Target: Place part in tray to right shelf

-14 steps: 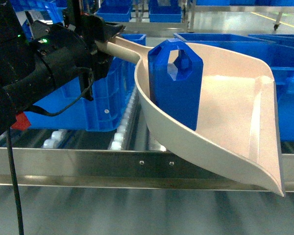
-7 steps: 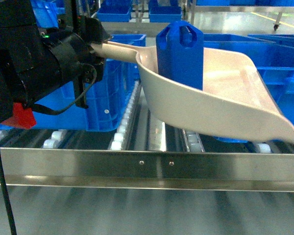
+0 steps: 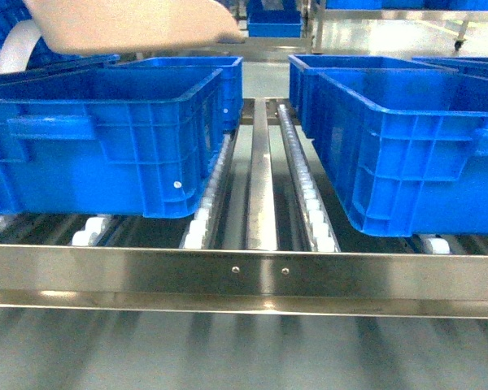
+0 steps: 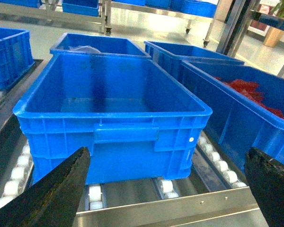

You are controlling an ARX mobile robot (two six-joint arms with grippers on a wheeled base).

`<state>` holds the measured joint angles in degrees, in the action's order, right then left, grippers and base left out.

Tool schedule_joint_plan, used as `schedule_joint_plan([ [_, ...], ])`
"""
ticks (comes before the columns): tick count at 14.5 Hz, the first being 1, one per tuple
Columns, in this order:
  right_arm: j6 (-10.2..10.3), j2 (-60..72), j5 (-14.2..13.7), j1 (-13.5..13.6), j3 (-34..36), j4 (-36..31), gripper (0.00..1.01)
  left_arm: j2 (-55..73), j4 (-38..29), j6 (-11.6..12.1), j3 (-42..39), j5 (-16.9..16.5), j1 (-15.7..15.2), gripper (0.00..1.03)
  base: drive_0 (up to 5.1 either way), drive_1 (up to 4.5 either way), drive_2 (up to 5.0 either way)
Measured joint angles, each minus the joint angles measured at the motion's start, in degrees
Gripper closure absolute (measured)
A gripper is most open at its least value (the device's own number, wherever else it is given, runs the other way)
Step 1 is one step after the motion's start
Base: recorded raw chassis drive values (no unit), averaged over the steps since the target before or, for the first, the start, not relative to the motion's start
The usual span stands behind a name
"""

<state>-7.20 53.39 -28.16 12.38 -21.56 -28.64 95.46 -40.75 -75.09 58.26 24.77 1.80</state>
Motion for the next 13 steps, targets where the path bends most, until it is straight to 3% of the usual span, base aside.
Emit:
schedule_joint_plan([
  [1,0.0,0.0,0.0,0.0,0.0,0.02,0.03,0.68,3.67,2.73,3.96,4.15,-0.85,0.91,0.0,0.0,0.0],
  [2,0.0,0.0,0.0,0.0,0.0,0.0,0.03,2.14,2.67,8.15,7.8,8.15,-0.79,0.91,0.0,0.0,0.0],
  [8,0.0,0.0,0.0,0.0,0.0,0.0,0.03,3.96,3.54,18.32,13.77,12.96,-0.33,0.91,0.0,0.0,0.0],
  [9,0.0,0.0,0.0,0.0,0.0,0.0,0.03,4.55,2.56,21.18,15.04,14.1,-0.11,0.91,0.0,0.0,0.0],
  [10,0.0,0.0,0.0,0.0,0.0,0.0,0.03,5.22,2.75,26.6,17.25,17.27,-0.11,0.91,0.0,0.0,0.0],
  [11,0.0,0.0,0.0,0.0,0.0,0.0,0.03,5.46,1.6,29.79,17.75,17.29,-0.13,0.91,0.0,0.0,0.0],
  [13,0.0,0.0,0.0,0.0,0.0,0.0,0.03,5.88,2.36,33.62,18.82,18.03,-0.22,0.91,0.0,0.0,0.0],
])
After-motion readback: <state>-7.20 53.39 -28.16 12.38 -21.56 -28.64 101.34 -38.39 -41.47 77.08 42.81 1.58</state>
